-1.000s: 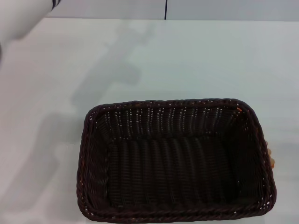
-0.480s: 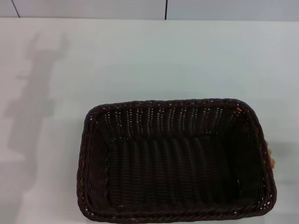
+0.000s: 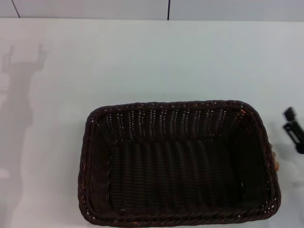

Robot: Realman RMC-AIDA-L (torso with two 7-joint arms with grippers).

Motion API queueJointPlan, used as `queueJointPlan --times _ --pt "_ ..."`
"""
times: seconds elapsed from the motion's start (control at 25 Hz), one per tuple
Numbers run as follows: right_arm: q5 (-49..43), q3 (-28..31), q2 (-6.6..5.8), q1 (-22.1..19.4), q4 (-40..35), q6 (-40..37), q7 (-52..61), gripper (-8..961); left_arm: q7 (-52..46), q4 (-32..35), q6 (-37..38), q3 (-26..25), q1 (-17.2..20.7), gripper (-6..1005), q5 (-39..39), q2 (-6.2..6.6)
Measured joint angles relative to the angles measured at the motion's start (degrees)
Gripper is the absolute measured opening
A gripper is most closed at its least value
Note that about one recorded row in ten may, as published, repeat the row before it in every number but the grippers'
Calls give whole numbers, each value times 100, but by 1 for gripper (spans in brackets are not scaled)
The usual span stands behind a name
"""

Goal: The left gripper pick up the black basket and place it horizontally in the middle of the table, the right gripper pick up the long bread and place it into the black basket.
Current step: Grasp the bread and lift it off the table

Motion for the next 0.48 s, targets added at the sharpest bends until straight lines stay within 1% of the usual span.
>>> queueJointPlan --times 0.08,0.12,0.16,0.24,0.32,0.48 --pt "-185 -33 -8 148 41 313 1 844 6 81 13 16 -70 808 5 2" --pt "-407 -35 -9 290 65 544 6 844 25 124 22 25 -116 808 7 1" --pt "-407 -35 -9 290 65 544 6 844 25 124 22 25 -116 808 7 1" --pt "-545 -36 -6 407 101 705 5 844 85 275 32 35 -270 808 11 -4" --pt "-661 -40 -1 529 193 931 5 844 96 357 20 36 -344 808 11 -3" --pt "-675 -27 1 568 221 1136 5 843 109 387 5 39 -388 808 15 1"
